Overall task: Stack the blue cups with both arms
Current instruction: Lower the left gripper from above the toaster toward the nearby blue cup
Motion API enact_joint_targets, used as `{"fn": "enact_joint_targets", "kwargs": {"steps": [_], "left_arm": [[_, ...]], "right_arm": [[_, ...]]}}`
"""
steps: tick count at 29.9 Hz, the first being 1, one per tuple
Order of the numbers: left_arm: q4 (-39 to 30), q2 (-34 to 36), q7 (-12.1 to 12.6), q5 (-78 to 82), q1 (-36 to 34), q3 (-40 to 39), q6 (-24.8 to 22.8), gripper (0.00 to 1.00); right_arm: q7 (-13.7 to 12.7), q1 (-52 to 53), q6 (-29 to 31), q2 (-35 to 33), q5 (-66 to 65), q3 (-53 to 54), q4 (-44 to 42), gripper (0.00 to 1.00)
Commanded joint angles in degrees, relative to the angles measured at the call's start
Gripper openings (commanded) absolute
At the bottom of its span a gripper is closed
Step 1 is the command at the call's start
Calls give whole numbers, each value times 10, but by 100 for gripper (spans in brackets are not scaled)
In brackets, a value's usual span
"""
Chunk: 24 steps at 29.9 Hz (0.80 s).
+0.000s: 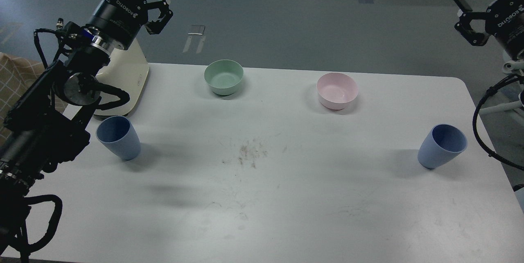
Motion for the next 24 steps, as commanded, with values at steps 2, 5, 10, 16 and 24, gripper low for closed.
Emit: {"fn": "enact_joint_targets", "kwargs": {"steps": [2, 5, 10, 16, 24], "left_arm": [[-1, 3, -2, 1, 1, 1, 0, 98], [-1, 5, 2, 1, 2, 4, 1, 98], [-1, 7, -2, -7, 3, -6, 1, 98], [-5, 9, -4, -10, 6, -8, -5, 98], [-98, 107, -4, 7, 81, -1, -5, 97]], "right_arm": [[0, -2, 0, 1, 0, 0, 1, 100], [2, -2, 0, 4, 0, 3, -1, 100], [2, -2, 0, 4, 4, 6, -3, 100], [6, -2, 0, 5, 4, 6, -2, 100], [10, -29, 0, 4, 5, 24, 5, 100]]}}
